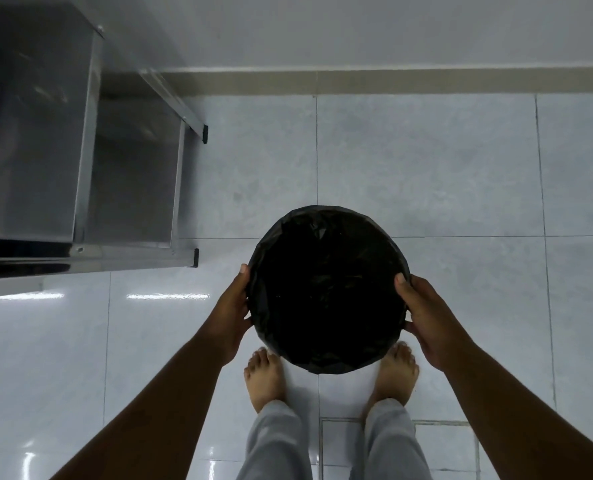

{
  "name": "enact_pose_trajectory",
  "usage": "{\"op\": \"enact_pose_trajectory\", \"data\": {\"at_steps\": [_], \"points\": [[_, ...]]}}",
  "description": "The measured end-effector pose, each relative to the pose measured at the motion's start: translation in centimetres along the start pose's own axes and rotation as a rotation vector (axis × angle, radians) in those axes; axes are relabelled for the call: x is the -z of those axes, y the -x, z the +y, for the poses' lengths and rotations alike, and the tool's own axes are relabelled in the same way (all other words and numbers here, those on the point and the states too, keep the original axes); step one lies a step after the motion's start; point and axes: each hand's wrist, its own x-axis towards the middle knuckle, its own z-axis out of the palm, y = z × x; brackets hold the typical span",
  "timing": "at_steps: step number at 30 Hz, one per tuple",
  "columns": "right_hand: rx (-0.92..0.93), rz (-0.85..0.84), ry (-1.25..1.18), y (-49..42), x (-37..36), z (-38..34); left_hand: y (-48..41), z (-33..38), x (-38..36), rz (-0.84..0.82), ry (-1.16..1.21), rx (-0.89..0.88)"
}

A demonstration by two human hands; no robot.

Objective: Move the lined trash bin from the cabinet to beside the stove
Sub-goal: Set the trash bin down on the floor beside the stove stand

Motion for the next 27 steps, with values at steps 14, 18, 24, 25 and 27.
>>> {"op": "enact_pose_trajectory", "data": {"at_steps": [14,18,24,25,27], "points": [[-0.158,0.158,-0.282,2.4,-0.3,4.0,2.3,-3.4,-0.5,0.226,0.321,0.076],[-0.291,0.106,-0.412,3.9,-1.5,6.5,4.0,-6.5,-2.4,0.215,0.541,0.243],[-0.263,0.095,-0.537,4.0,-4.0,5.6,3.9,-6.8,-5.1,0.112,0.694,0.230],[-0.241,0.099,-0.530,3.5,-4.2,4.9,3.5,-6.2,-5.4,0.109,0.703,0.218],[-0.190,0.082,-0.523,2.5,-4.4,3.0,2.6,-4.5,-5.7,0.104,0.713,0.192]]}}
